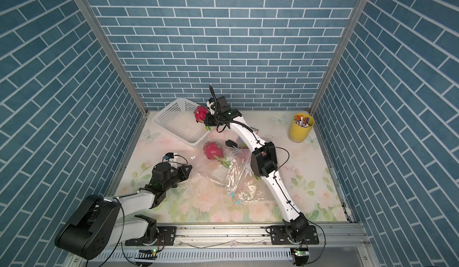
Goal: Open the zip-top bag and take out the dragon fruit
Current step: Place the dragon fruit in the basket.
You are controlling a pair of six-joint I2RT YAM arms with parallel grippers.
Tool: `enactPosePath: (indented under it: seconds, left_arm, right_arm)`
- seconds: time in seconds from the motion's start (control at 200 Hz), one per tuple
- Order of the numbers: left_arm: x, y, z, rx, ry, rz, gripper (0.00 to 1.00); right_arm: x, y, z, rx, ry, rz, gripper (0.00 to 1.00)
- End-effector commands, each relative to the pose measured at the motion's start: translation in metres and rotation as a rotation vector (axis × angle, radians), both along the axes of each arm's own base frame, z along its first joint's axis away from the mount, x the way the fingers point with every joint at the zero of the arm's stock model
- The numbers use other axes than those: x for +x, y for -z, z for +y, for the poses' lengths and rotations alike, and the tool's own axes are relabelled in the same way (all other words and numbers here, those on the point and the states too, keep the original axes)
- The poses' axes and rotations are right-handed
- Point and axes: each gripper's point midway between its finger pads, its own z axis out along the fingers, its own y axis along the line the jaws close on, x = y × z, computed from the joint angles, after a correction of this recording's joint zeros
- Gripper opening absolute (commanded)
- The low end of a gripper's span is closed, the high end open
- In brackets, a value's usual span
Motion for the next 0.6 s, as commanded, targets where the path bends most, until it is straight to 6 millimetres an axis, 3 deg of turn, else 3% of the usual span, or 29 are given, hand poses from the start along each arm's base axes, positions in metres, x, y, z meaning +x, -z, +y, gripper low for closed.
enactPosePath:
  seconds: [0.0,0.19,0.44,0.595]
  left_arm:
    - [-0.002,0.002,0.002,-0.001,0.003,-0.005,0.00]
    - [-0.005,0.003,0.003,-0.001,-0.001,-0.002,0.00]
    - [-0.006,0.005,0.004,0.004,-0.005,0.000,0.00]
    - [-0.007,0.006,0.005,0.012,-0.006,0.003,0.00]
  right_arm:
    - [-0.001,0.002,0.003,0.008,0.068,0.051,0.00]
    - [0.012,0.028,-0.030,-0.125,0.256,0.092,0.00]
    - [0.021,0.020,-0.065,-0.218,0.356,0.063,0.00]
    - [0.022,0.015,-0.069,-0.230,0.354,0.040,0.01]
